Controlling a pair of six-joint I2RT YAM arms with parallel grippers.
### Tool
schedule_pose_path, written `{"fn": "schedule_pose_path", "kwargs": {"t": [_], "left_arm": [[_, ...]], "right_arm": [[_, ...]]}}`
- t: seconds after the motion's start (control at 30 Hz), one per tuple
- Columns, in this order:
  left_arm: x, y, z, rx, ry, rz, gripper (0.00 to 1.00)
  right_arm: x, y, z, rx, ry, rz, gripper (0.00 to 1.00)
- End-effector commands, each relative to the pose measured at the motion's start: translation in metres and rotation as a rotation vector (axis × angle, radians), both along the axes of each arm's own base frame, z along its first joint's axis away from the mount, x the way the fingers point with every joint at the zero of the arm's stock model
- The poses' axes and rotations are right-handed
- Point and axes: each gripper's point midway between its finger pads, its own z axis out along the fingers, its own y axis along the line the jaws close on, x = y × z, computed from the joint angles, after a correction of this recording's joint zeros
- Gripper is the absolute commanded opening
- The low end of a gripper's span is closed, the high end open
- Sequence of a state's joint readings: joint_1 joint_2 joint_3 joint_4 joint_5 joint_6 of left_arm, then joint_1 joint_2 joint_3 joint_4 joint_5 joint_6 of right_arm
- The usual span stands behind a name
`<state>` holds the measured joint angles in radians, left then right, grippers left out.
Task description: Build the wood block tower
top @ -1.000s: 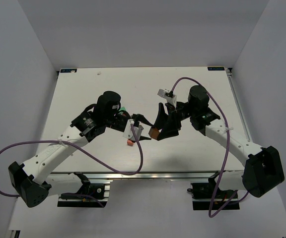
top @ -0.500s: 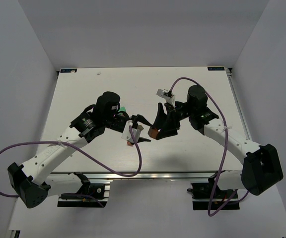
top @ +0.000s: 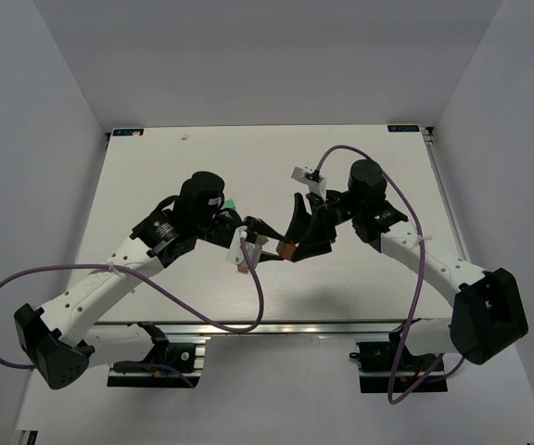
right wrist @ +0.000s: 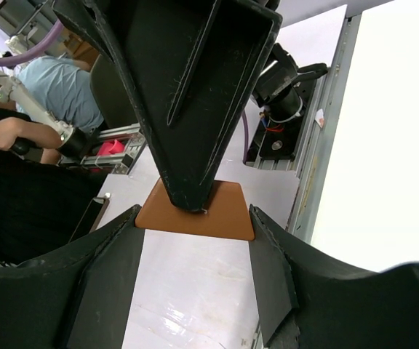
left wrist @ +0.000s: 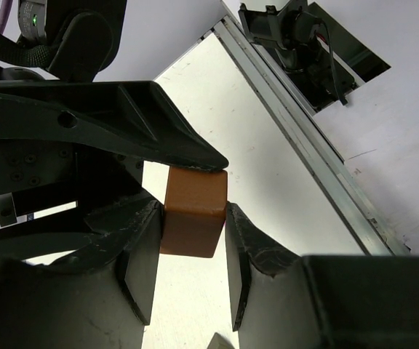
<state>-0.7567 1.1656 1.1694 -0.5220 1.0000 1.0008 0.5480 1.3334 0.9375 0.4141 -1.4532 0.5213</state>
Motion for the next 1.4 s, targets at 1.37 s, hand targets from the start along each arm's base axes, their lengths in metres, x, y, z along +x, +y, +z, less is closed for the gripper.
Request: {"fn": "schedule_pose_path", "kwargs": {"t": [1.37], "left_arm": [[0.262,0.107,-0.126,0.47,0.412,1.188,0.09]], "right_arm": [[0.178,-0.091,-0.071,-0.508,-0.211,-1.198,0.89]]}}
